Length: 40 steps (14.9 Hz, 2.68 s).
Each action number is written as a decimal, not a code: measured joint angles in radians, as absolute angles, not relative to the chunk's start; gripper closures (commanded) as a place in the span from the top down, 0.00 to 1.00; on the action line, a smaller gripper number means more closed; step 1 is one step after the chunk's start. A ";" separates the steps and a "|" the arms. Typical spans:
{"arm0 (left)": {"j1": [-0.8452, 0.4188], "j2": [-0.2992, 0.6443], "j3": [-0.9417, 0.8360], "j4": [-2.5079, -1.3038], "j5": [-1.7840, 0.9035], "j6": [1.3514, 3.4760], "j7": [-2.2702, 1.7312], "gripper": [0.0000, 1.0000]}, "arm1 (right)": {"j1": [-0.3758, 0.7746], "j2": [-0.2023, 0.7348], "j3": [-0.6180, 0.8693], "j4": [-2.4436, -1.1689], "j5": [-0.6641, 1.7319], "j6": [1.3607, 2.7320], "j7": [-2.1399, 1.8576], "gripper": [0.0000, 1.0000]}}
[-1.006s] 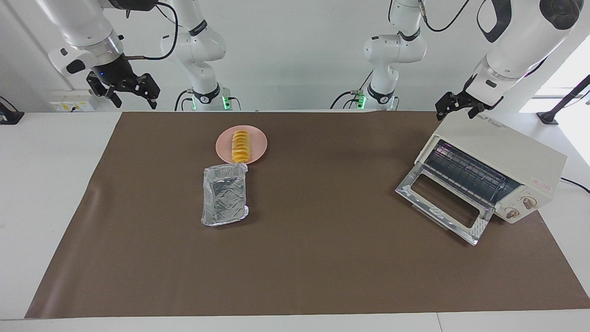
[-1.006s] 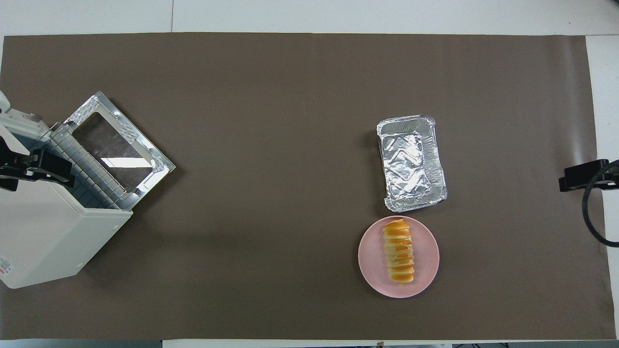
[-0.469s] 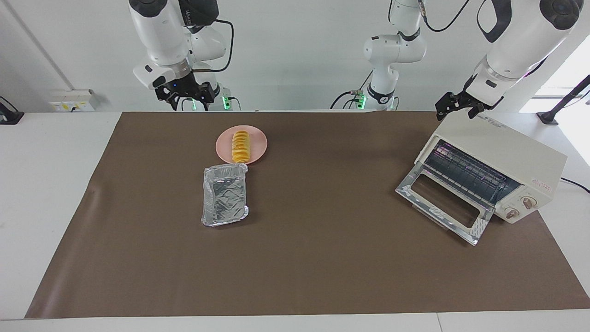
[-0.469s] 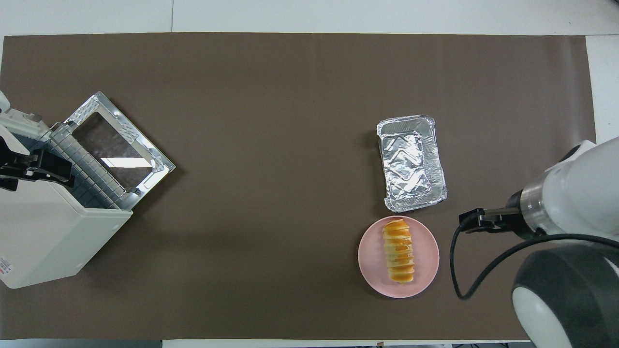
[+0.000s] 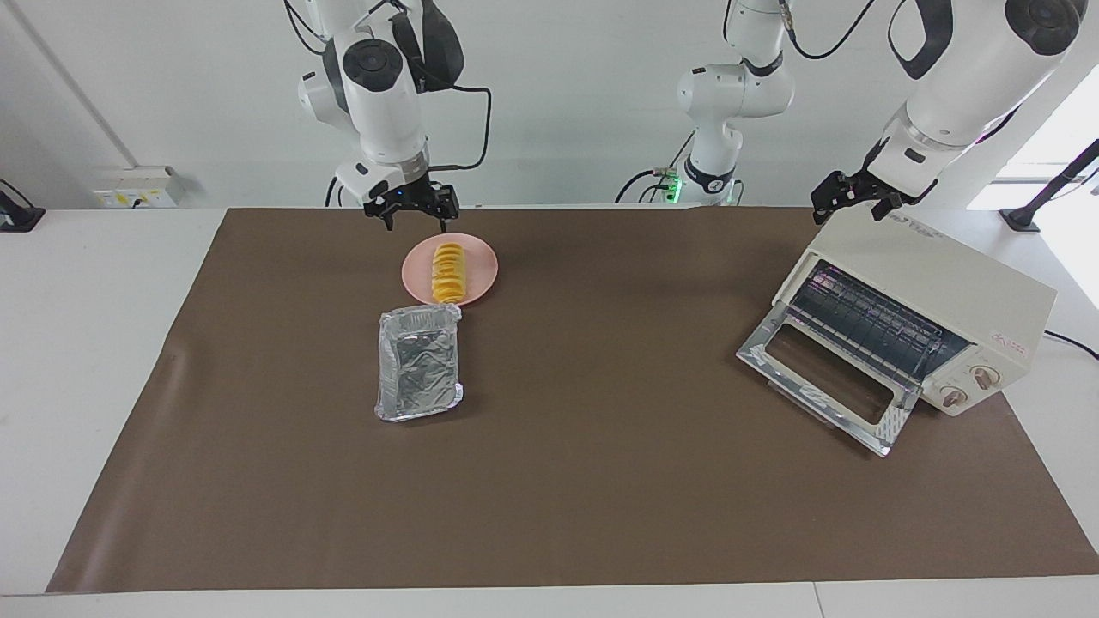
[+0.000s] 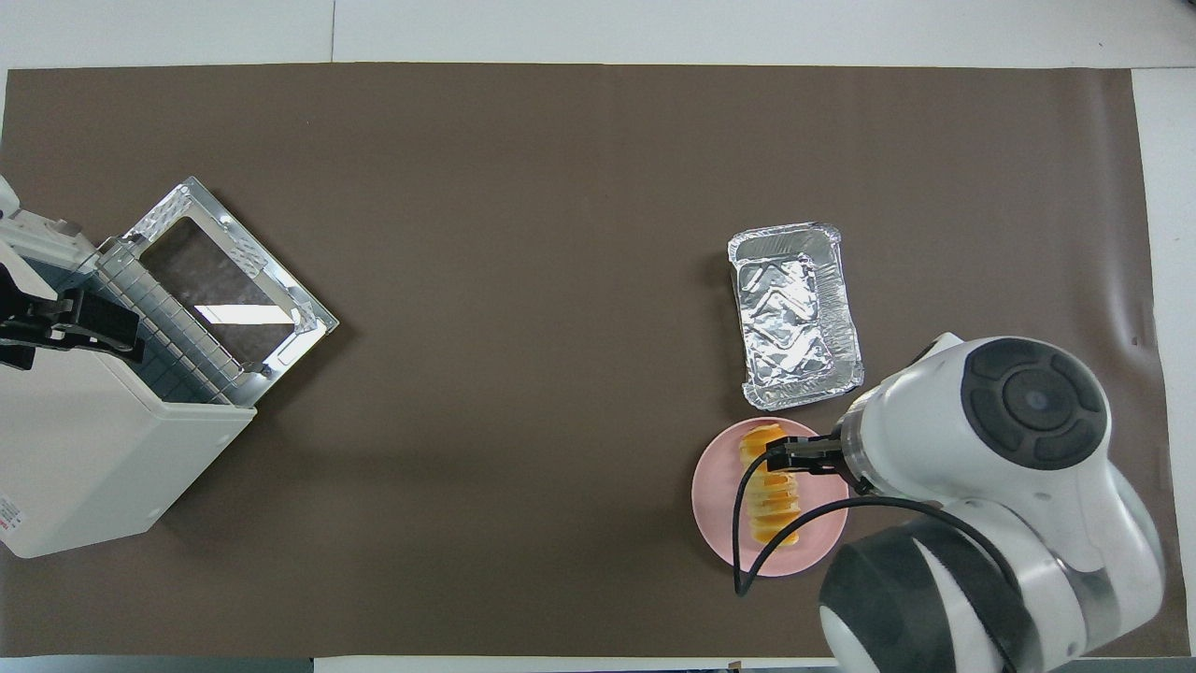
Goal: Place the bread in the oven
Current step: 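Lower the right gripper onto the bread roll on the pink plate and grasp, then lift the bread roll off the plate with the right gripper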
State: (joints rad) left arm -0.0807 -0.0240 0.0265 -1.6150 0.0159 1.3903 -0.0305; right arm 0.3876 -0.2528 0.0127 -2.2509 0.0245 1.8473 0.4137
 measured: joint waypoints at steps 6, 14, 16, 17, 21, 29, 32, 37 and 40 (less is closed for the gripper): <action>-0.081 -0.024 0.026 -1.615 0.016 1.390 -0.031 1.00 | 0.430 -0.236 0.013 -2.455 0.059 2.067 0.437 1.00; -0.081 -0.024 0.026 -1.615 0.016 1.390 -0.031 1.00 | 0.490 -0.234 0.013 -2.611 0.060 2.273 0.418 1.00; -0.081 -0.024 0.026 -1.615 0.016 1.390 -0.031 1.00 | 0.476 -0.226 0.011 -2.618 0.060 2.289 0.378 1.00; -0.081 -0.024 0.026 -1.615 0.016 1.390 -0.031 1.00 | 0.467 -0.222 0.009 -2.620 0.060 2.296 0.365 1.00; -0.081 -0.024 0.026 -1.615 0.016 1.390 -0.031 1.00 | 0.459 -0.191 0.005 -2.634 0.060 2.365 0.357 1.00; -0.081 -0.024 0.026 -1.615 0.016 1.390 -0.031 1.00 | 0.471 -0.158 0.008 -2.640 0.060 2.402 0.362 0.00; -0.081 -0.024 0.026 -1.615 0.016 1.390 -0.031 1.00 | 0.471 -0.158 0.008 -2.632 0.060 2.399 0.363 0.00; -0.081 -0.024 0.026 -1.615 0.016 1.390 -0.031 1.00 | 0.469 -0.159 0.008 -2.495 0.060 2.211 0.363 0.00; -0.081 -0.024 0.026 -1.615 0.016 1.390 -0.031 1.00 | 0.449 -0.165 0.002 -2.345 0.060 2.050 0.364 0.00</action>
